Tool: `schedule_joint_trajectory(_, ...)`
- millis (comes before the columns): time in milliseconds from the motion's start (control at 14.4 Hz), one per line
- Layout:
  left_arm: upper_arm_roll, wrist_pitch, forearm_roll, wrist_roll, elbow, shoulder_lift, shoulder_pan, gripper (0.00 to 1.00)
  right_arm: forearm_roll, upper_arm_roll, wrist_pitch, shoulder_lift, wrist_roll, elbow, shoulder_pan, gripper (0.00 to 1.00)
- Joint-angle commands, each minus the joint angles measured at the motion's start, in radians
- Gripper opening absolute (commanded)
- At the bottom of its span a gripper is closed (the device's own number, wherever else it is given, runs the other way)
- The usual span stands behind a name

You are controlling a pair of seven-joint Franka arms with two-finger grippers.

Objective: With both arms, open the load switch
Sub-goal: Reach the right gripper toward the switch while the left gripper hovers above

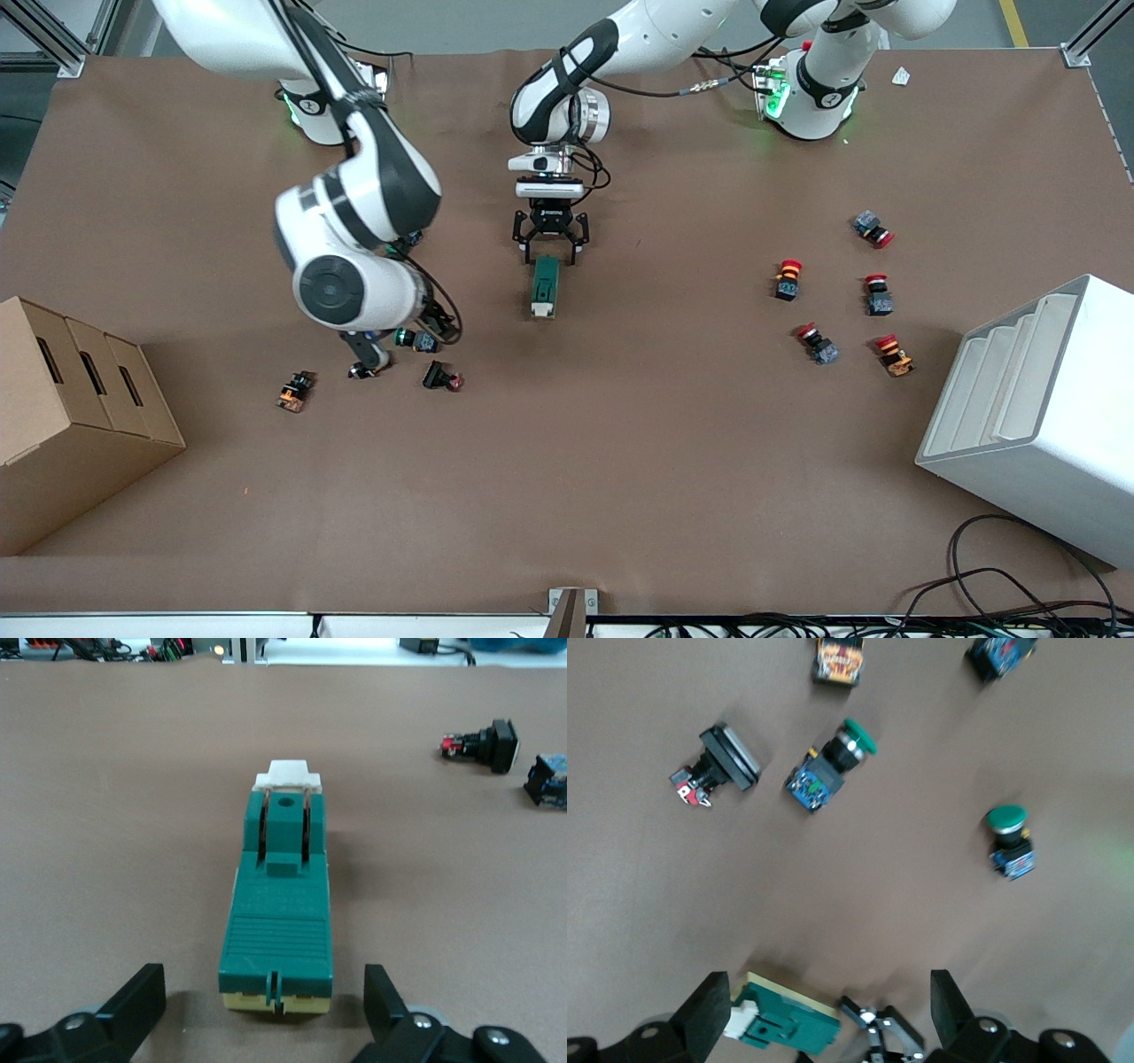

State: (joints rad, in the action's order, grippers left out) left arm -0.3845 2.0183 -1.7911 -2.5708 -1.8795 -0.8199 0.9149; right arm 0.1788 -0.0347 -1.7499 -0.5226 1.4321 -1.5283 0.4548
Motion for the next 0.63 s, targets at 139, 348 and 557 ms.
schedule_joint_trajectory(139,0.009,-0.026,-0.025,-0.028,0.033,-0.024,0.022,0.99,0.021,0.007,-0.130,-0.169,0.198,0.109,0.090,1.00)
schedule_joint_trajectory(348,0.009,-0.029,-0.059,-0.052,0.031,-0.041,0.024,0.99,0.024,0.007,-0.220,-0.230,0.260,0.108,0.137,1.00)
schedule_joint_trajectory(557,0.012,-0.049,-0.070,-0.062,0.031,-0.054,0.024,0.99,0.024,0.007,-0.267,-0.267,0.284,0.106,0.176,1.00)
